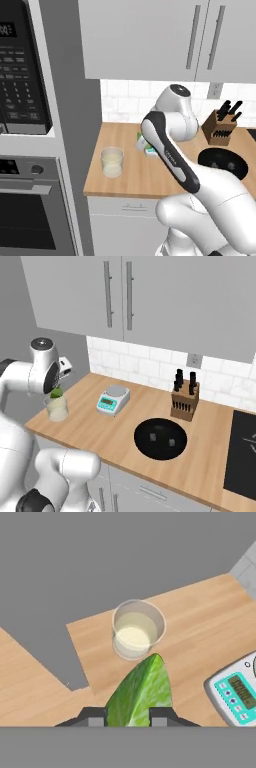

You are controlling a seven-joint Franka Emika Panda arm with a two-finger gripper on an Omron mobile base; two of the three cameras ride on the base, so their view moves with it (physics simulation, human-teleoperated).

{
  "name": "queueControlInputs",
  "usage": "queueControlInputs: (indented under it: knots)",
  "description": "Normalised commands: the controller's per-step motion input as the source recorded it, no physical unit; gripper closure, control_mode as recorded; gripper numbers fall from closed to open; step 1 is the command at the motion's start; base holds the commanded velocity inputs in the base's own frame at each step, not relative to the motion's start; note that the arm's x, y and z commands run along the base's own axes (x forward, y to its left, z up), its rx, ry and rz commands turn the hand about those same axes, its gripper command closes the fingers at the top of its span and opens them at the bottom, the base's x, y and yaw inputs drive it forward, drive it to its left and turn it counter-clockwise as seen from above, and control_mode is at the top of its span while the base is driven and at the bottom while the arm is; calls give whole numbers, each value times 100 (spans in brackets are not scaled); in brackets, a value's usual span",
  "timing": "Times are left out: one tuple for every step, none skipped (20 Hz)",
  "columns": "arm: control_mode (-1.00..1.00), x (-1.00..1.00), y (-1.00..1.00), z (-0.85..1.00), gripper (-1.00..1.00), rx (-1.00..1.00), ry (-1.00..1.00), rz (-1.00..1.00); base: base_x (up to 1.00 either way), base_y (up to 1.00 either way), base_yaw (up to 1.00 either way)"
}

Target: Grab a lemon wedge from the fridge and one ice cube from the ice bowl, and put them in the glass of lemonade.

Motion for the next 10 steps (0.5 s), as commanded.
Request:
queueControlInputs:
  knots:
    - [-100, 9, 29, -12, 100, 0, 0, 0, 0, 0, 0]
    - [-100, 0, 31, -9, 100, 0, 0, 0, 0, 0, 0]
    - [-100, 0, 26, -12, 100, 0, 0, 0, 0, 0, 0]
    - [-100, 0, 23, -11, 100, 0, 0, 0, 0, 0, 0]
    - [-100, 0, 23, -16, 100, 0, 0, 0, 0, 0, 0]
    - [-100, 4, 23, -20, 100, 0, 0, 0, 0, 0, 0]
    - [-100, 9, 24, -21, 100, 0, 0, 1, 0, 0, 0]
    - [-100, 16, 24, -19, 100, 0, 0, 2, 0, 0, 0]
    - [-100, 24, 21, -22, 100, 0, 0, 2, 0, 0, 0]
    - [-100, 30, 19, -26, 100, 0, -1, 2, 0, 0, 0]
